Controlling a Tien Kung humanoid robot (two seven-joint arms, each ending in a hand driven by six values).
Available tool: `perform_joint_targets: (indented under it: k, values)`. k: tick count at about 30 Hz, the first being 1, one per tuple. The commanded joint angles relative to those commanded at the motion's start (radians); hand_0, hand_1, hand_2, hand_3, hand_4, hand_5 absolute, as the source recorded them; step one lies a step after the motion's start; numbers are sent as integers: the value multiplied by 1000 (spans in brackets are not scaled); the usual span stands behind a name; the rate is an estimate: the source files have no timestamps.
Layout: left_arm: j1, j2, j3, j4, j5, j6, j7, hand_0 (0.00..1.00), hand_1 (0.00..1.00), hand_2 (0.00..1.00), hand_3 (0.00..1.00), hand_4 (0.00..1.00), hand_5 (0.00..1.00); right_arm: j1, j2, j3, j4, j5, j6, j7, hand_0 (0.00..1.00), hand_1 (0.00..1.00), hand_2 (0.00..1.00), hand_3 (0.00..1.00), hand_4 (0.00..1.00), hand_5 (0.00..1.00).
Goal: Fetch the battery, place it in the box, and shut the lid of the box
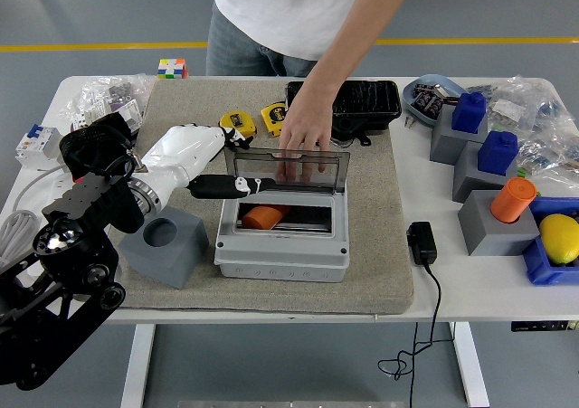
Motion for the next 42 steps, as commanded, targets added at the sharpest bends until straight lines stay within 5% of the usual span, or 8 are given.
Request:
perform_joint_targets:
  k: [6,17,22,34,42]
  values:
    - [19,22,-8,-27,-47,-2,-8,733,729,701,732,998,985,-5,0,10,0,-9,-1,-4,819,803,778,829,998,998]
    - [49,110,6,-29,-200,-5,-45,715,725,702,714,998,998,-7,-2,13,0,-9,-2,-4,820,803,778,829,998,998]
    - [41,143,12,-29,-216,-5,-51,714,726,702,715,998,998,-6,-5,15,0,-9,-2,-3,820,803,778,829,998,998]
    - [-6,290,86,-29,-298,2,-87,723,729,697,717,998,998,-2,-13,19,0,-6,-2,-5,819,802,778,828,998,998]
    - [-20,323,93,-29,-345,38,-145,733,733,698,714,998,998,1,-14,19,0,-2,-3,-5,819,801,778,828,998,998]
